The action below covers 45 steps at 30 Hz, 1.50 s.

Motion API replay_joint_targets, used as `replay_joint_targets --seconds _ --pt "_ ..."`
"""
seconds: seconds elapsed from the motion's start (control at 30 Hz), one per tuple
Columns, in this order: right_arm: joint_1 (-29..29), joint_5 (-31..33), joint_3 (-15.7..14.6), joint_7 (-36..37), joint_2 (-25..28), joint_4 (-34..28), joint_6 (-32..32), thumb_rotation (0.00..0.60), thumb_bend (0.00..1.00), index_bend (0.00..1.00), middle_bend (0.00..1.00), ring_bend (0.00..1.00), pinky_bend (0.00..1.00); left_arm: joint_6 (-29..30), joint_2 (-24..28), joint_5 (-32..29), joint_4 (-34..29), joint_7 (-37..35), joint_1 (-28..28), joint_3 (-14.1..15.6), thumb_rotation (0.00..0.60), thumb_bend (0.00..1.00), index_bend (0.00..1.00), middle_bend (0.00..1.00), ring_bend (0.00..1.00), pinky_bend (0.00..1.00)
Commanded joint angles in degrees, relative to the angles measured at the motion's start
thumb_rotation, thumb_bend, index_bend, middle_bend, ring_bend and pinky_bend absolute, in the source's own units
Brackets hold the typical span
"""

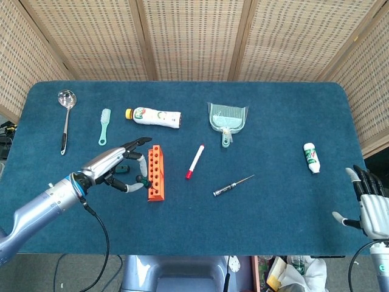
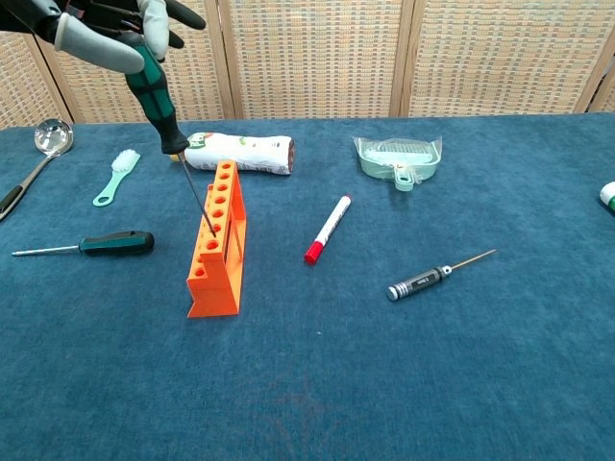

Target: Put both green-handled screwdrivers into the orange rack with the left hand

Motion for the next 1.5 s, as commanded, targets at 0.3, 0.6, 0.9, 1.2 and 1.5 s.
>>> replay_joint_targets --seconds 0.3,0.6,0.9,1.2,1.5 --pt "-0.02 0.16 0.05 0.51 0.23 0.00 -0.13 0.600 0.00 0.00 0.00 0.00 0.00 -0.72 -1.99 -2.23 0.95 2.33 -0.61 0.05 0.600 0.50 0.68 0.00 0.00 0.00" --pt "0.01 0.28 0.07 0.59 0.26 0.06 -0.25 0.600 0.00 0.00 0.00 0.00 0.00 -1.42 -3.50 -2.95 1.90 3.26 -0.65 0.35 0.600 0.50 0.68 0.00 0.00 0.00" --pt "0.04 0.27 -0.01 0.68 0.36 -0.01 -0.43 0.600 0.00 0.00 0.00 0.00 0.00 -1.78 -8.21 -4.13 4.95 6.41 -0.89 2.30 0.600 0.50 0.68 0.00 0.00 0.00" --pt "0.18 0.57 0.03 0.86 0.48 0.01 -0.90 0.600 0.00 0.00 0.00 0.00 0.00 -1.83 -12.68 -6.12 7.54 11.65 -1.95 4.15 0.600 0.50 0.68 0.00 0.00 0.00" --pt "0.29 0.76 0.07 1.14 0.60 0.03 -1.21 0.600 0.00 0.00 0.00 0.00 0.00 -2.46 -14.31 -9.83 8.61 15.02 -3.15 4.75 0.600 0.50 0.68 0.00 0.00 0.00"
